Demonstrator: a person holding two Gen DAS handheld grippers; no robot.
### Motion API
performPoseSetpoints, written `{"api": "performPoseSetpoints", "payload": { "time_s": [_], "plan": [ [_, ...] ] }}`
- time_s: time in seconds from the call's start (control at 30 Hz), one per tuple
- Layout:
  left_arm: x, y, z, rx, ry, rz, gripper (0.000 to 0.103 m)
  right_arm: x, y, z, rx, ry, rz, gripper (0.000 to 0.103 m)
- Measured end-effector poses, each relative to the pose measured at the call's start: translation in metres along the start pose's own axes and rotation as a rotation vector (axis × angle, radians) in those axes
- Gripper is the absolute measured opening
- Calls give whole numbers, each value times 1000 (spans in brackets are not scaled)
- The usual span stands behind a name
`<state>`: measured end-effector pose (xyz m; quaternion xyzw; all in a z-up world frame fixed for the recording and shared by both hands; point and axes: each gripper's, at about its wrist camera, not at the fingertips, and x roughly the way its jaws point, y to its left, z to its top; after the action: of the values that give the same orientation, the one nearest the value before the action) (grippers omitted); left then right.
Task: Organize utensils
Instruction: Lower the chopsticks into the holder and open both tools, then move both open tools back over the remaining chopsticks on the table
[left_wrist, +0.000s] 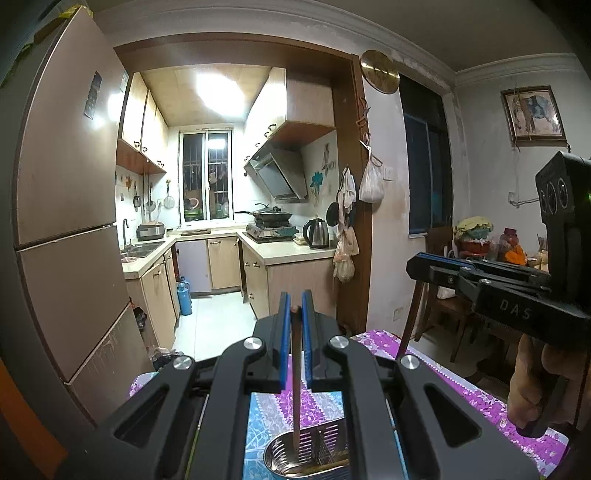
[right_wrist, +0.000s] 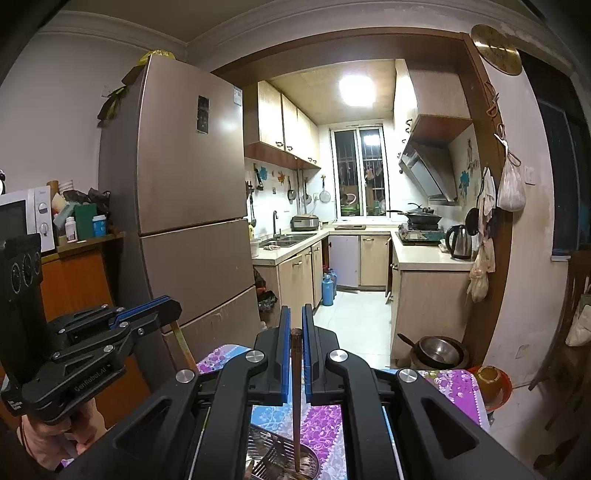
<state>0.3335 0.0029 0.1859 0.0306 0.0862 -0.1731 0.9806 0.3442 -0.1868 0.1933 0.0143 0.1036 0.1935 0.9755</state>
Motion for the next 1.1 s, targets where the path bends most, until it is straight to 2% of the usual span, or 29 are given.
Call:
{"api": "performPoseSetpoints", "payload": {
  "time_s": [0.3, 0.33, 0.37, 0.4, 0.43, 0.47, 0.53, 0.67, 0.77, 0.87, 0.97, 1.1],
  "plan": [
    [7, 1, -2, -13, 9, 1, 5, 7, 0, -3, -2, 12, 3, 8],
    [8, 1, -3, -12, 11, 4, 7, 6, 0, -3, 1, 10, 1, 21],
    [9, 2, -4, -13, 14, 6, 12, 6, -1, -4, 7, 3, 0, 31],
    [9, 4, -4, -18, 15, 12, 33, 2, -3, -3, 17, -19, -7, 50],
    [7, 6, -4, -23, 5, 23, 54, -1, -4, -3, 23, -27, -9, 53],
    [4, 7, -5, -24, -7, 33, 58, -4, -6, -2, 29, -32, -15, 53],
    [-6, 8, -4, -30, -17, 37, 59, -17, -10, 1, 32, -45, -25, 53],
    [-55, 3, -11, -10, -65, 40, 59, -73, -7, -4, 50, -89, -17, 53],
    [-103, -5, -37, 32, -83, 24, 66, -136, 13, -42, 30, -101, 6, 53],
    [-143, -11, -78, 47, -52, 2, 67, -197, 42, -119, 15, -60, 31, 53],
    [-168, -16, -119, 38, -2, -15, 67, -232, 65, -199, 12, 16, -9, 53],
    [-191, -27, -177, 27, 83, -29, 67, -249, 89, -282, 46, 139, -60, 36]
  ]
}}
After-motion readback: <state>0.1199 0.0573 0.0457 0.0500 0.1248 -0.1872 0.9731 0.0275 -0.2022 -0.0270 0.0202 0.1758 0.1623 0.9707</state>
